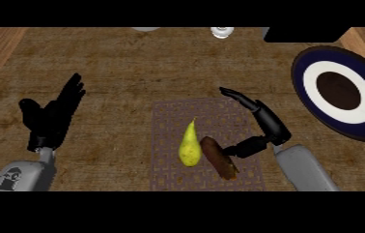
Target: Pick the pear from the placemat and place it in the plate
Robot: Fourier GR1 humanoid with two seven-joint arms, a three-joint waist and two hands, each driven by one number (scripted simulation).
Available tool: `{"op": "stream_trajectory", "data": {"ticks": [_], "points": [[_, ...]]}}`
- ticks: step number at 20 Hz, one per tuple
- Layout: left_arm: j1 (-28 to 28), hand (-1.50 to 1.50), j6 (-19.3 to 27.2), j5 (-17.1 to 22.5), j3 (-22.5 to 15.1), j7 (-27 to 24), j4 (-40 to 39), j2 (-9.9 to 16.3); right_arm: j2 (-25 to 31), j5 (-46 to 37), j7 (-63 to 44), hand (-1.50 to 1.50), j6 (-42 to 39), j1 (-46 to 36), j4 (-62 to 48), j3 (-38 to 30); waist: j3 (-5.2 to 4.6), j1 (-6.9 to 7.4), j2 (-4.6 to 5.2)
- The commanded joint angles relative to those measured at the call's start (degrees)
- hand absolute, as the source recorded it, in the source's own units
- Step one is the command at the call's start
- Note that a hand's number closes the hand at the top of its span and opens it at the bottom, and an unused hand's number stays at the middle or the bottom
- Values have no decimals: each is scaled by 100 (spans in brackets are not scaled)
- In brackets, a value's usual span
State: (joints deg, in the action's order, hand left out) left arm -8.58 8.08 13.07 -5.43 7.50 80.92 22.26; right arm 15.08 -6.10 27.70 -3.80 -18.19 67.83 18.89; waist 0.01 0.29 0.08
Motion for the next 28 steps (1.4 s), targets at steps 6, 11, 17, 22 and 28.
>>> {"op": "stream_trajectory", "data": {"ticks": [6,11,17,22,28], "points": [[-160,0,263,-441,-96,-2,-144,-501,-44,-972,-1444,-150,-94,150,1198,601,-2,-44,-21],[-160,0,91,-448,40,-41,-274,-498,70,-1273,-2160,-150,-653,-136,1147,694,-3,-38,-14],[-131,0,-396,-166,402,326,38,-60,-54,-1960,-2968,-150,-893,-379,1269,1039,-2,-4,-18],[-16,0,-197,-500,277,45,-11,-483,-42,-2416,-2864,-150,-1170,-530,858,916,-1,-13,-6],[-337,0,-303,-636,469,-139,-443,-633,-602,-2849,-3491,-150,-1597,-595,923,1052,-1,-26,-8]]}}
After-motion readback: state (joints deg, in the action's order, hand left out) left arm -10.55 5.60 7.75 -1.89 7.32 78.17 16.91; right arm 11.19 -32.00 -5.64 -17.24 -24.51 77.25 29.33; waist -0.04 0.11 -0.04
